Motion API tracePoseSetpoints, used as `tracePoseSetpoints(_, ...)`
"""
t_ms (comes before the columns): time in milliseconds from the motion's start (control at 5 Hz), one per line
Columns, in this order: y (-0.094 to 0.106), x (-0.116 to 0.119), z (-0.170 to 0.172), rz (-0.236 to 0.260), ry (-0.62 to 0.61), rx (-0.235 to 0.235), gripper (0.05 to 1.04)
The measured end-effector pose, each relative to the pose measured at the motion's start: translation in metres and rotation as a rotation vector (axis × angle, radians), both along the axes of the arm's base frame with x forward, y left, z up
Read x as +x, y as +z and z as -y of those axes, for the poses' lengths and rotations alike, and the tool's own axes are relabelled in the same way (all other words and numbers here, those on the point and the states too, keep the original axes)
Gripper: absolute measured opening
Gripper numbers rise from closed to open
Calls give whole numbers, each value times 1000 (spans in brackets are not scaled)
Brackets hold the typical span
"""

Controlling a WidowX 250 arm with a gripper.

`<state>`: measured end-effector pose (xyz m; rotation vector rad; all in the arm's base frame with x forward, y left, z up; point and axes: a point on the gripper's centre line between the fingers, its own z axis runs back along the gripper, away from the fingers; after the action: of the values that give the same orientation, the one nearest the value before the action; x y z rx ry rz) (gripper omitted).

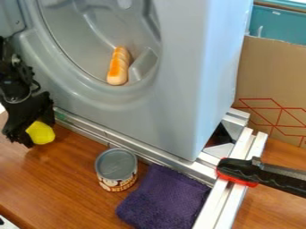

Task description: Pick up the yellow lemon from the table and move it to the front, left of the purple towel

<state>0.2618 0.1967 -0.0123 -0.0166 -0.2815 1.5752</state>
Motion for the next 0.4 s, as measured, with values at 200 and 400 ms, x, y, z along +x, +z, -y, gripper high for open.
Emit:
tracePoseSetpoints(200, -1, -2, 2, -21, -14, -11, 845)
tracePoseSetpoints(400, 8, -6, 10, -33, -293, -40, 818)
